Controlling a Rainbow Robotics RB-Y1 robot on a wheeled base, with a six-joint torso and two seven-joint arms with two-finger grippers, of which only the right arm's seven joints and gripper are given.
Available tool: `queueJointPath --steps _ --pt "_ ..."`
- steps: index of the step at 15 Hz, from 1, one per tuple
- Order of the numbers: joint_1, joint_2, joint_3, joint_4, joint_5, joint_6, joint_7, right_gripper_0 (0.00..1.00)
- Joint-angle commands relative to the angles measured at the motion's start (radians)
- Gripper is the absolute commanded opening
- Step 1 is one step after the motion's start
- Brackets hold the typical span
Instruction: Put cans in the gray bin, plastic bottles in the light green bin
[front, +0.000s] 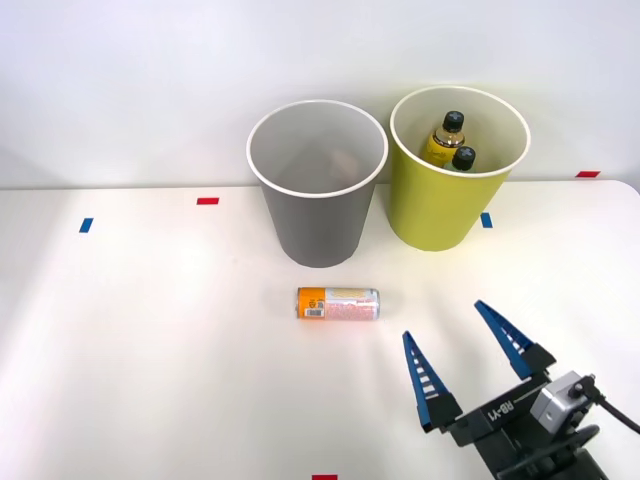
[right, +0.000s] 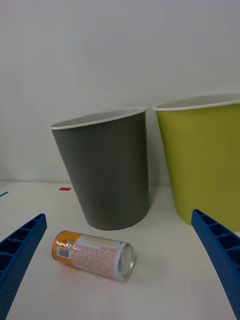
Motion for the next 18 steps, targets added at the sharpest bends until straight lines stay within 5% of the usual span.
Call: queueJointPath --steps 1,12,18 --pt "0.138 0.083 -0.08 -0.001 0.13 -0.011 -0.007 1.0" --pt "0.349 0.14 -0.14 0.028 0.183 -0.051 -0.016 1.0" --pt "0.338 0.3 -0.214 0.087 0.462 -0.065 -0.361 1.0"
